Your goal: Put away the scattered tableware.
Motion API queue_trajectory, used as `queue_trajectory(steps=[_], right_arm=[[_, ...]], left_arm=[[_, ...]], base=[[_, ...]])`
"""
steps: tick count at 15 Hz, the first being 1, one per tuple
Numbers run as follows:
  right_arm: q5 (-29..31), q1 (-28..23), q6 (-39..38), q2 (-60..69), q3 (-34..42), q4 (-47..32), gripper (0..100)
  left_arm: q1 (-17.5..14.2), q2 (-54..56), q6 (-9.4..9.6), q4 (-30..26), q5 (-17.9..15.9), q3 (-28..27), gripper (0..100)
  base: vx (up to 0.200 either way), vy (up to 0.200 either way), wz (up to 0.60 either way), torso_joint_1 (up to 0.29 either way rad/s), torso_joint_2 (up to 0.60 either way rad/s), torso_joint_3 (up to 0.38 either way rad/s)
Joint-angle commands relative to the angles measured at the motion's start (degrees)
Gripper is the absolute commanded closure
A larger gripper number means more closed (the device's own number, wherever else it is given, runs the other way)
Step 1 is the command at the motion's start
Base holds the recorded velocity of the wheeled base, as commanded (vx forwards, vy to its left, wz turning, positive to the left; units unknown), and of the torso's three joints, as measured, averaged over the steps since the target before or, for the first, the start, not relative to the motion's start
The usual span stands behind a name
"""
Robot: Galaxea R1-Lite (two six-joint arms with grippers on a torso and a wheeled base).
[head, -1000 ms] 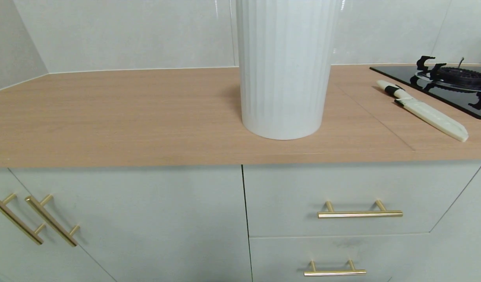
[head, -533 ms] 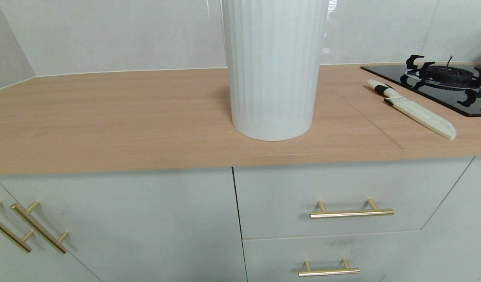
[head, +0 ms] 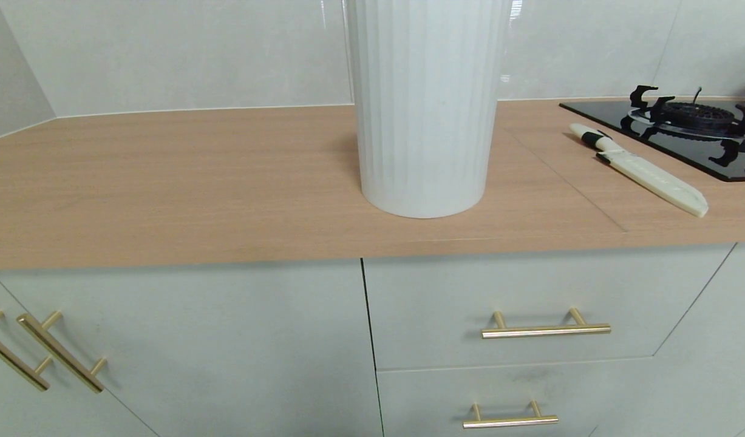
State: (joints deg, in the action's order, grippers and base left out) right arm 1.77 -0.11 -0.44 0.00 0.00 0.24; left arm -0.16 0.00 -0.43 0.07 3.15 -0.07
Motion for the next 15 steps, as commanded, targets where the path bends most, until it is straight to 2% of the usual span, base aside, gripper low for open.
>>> queue_trajectory(steps=[1, 4, 8, 15], right_arm=[[0.0, 0.0, 0.0, -0.1, 0.0, 0.0, 0], [0.0, 0.0, 0.0, -0.1, 0.0, 0.0, 0], [0.0, 0.0, 0.0, -0.1, 0.0, 0.0, 0], [0.0, 0.0, 0.0, -0.1, 0.0, 0.0, 0]], left_arm=[[0.0, -0.1, -0.01, 0.0, 0.1, 0.0, 0], [0.0, -0.1, -0.01, 0.0, 0.0, 0.1, 0], [0.0, -0.1, -0.01, 0.0, 0.0, 0.0, 0], [0.0, -0.1, -0.01, 0.0, 0.0, 0.0, 0]], base=[[0.0, 0.0, 0.0, 0.0, 0.0, 0.0], [0.0, 0.0, 0.0, 0.007, -0.04, -0.02], [0.0, 0.0, 0.0, 0.079, -0.25, -0.275], [0.0, 0.0, 0.0, 0.145, -0.51, -0.309]])
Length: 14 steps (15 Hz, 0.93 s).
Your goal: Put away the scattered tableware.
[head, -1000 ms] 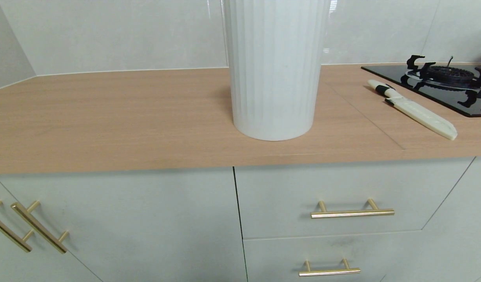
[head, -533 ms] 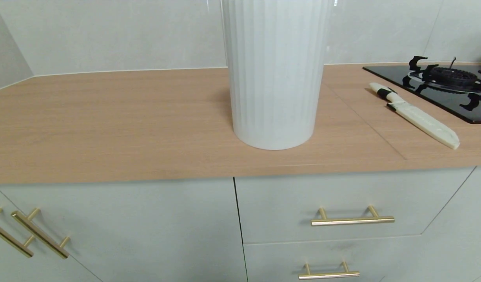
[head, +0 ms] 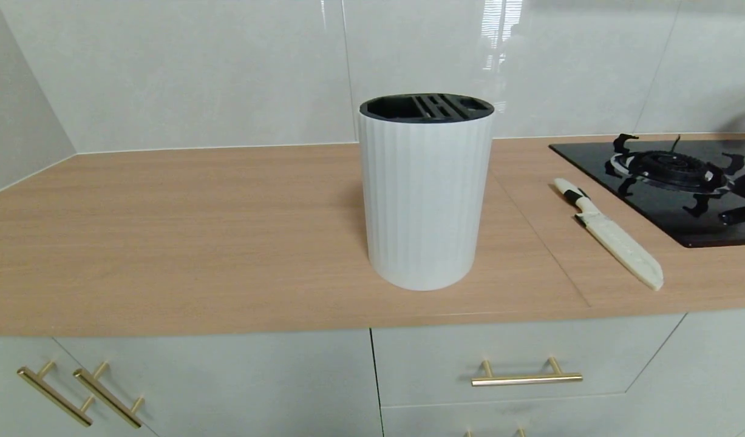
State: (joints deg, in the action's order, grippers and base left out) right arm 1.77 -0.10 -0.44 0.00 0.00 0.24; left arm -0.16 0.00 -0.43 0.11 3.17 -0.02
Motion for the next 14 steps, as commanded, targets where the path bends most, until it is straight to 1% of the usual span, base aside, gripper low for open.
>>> queue_trajectory(steps=[1, 7, 14], right_arm=[[0.0, 0.0, 0.0, -0.1, 0.0, 0.0, 0], [0.0, 0.0, 0.0, -0.1, 0.0, 0.0, 0], [0.0, 0.0, 0.0, -0.1, 0.0, 0.0, 0]], left_arm=[[0.0, -0.1, -0.01, 0.0, 0.0, -0.1, 0], [0.0, -0.1, -0.01, 0.0, 0.0, 0.0, 0], [0.0, -0.1, -0.01, 0.0, 0.1, -0.1, 0]], base=[[0.0, 0.0, 0.0, 0.178, -0.49, -0.295], [0.0, 0.0, 0.0, 0.19, -0.48, -0.287], [0.0, 0.0, 0.0, 0.229, -0.52, -0.294]])
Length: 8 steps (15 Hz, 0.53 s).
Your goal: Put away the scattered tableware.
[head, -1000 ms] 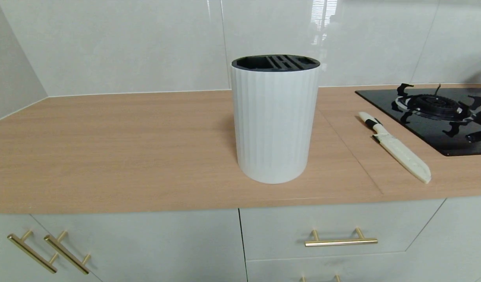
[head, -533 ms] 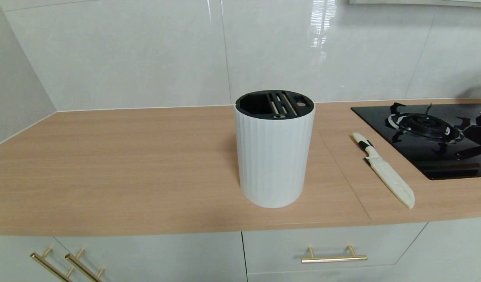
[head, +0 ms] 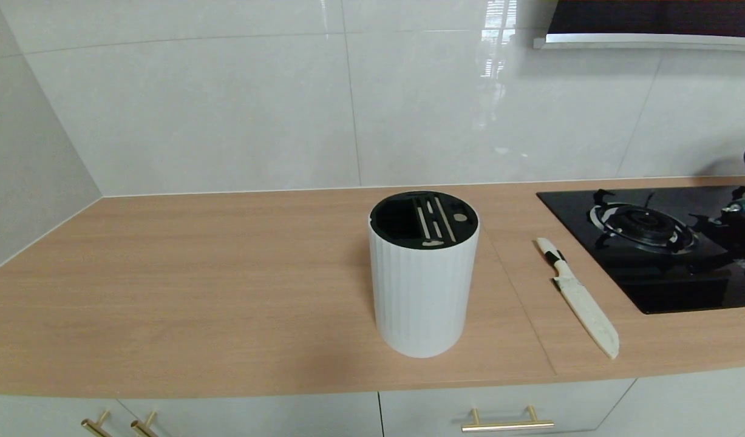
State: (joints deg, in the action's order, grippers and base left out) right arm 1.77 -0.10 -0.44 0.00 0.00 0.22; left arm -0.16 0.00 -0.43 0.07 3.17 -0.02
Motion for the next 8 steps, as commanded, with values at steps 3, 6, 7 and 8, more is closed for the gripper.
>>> queue_trajectory(steps=[3, 6, 7, 8], right_arm=[[0.0, 0.0, 0.0, -0.1, 0.0, 0.0, 0], [0.0, 0.0, 0.0, -0.1, 0.0, 0.0, 0], [0.0, 0.0, 0.0, -0.1, 0.0, 0.0, 0], [0.0, 0.0, 0.0, -0.1, 0.0, 0.0, 0]], left_arm=[[0.0, -0.1, -0.01, 0.0, 0.1, 0.0, 0], [0.0, -0.1, -0.01, 0.0, 0.0, 0.0, 0], [0.0, -0.1, -0.01, 0.0, 0.0, 0.0, 0], [0.0, -0.1, -0.01, 0.0, 0.0, 0.0, 0]], base=[[0.0, 0.0, 0.0, 0.245, -0.55, -0.303], [0.0, 0.0, 0.0, 0.271, -0.58, -0.31], [0.0, 0.0, 0.0, 0.276, -0.59, -0.325], [0.0, 0.0, 0.0, 0.281, -0.63, -0.344]])
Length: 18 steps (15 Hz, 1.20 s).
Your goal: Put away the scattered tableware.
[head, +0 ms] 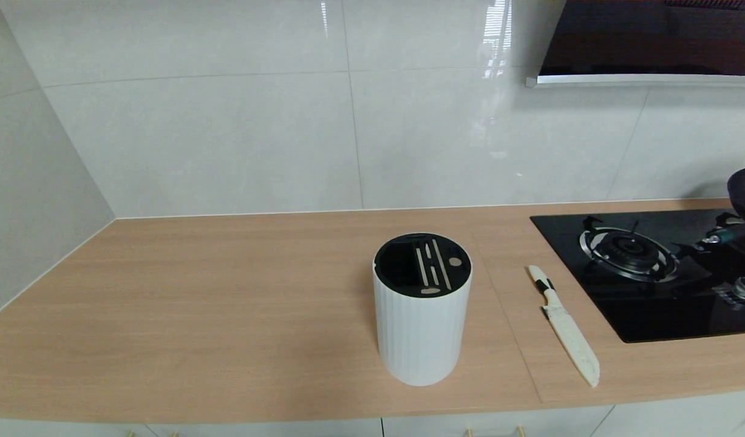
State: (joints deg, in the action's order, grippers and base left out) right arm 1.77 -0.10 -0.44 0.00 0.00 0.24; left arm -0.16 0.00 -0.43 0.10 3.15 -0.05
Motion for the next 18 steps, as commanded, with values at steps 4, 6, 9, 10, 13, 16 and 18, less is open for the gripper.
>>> queue_trajectory(steps=[4, 6, 9, 10, 13, 16, 18], right_arm=[[0.0, 0.0, 0.0, -0.1, 0.0, 0.0, 0], [0.0, 0.0, 0.0, -0.1, 0.0, 0.0, 0], [0.0, 0.0, 0.0, -0.1, 0.0, 0.0, 0], [0.0, 0.0, 0.0, -0.1, 0.0, 0.0, 0], [-0.1, 0.0, 0.1, -0.1, 0.0, 0.0, 0], [-0.2, 0.0, 0.6, -0.1, 0.0, 0.0, 0], [-0.2, -0.2, 2.4, -1.0, -0.8, -0.1, 0]], left_arm=[[0.0, -0.1, -0.01, 0.0, 0.0, 0.0, 0], [0.0, -0.1, -0.01, 0.0, 0.0, 0.0, 0], [0.0, -0.1, -0.01, 0.0, 0.0, 0.0, 0], [0.0, -0.1, -0.01, 0.0, 0.1, 0.0, 0], [0.0, -0.1, -0.01, 0.0, 0.0, 0.0, 0], [0.0, -0.1, -0.01, 0.0, 0.0, 0.0, 0], [0.0, -0.1, -0.01, 0.0, 0.0, 0.0, 0]], base=[[0.0, 0.0, 0.0, 0.225, -0.45, -0.243], [0.0, 0.0, 0.0, 0.149, -0.3, -0.154], [0.0, 0.0, 0.0, 0.011, -0.02, -0.014], [0.0, 0.0, 0.0, 0.0, 0.0, 0.0], [0.0, 0.0, 0.0, 0.0, 0.0, 0.0], [0.0, 0.0, 0.0, 0.0, 0.0, 0.0], [0.0, 0.0, 0.0, 0.0, 0.0, 0.0]])
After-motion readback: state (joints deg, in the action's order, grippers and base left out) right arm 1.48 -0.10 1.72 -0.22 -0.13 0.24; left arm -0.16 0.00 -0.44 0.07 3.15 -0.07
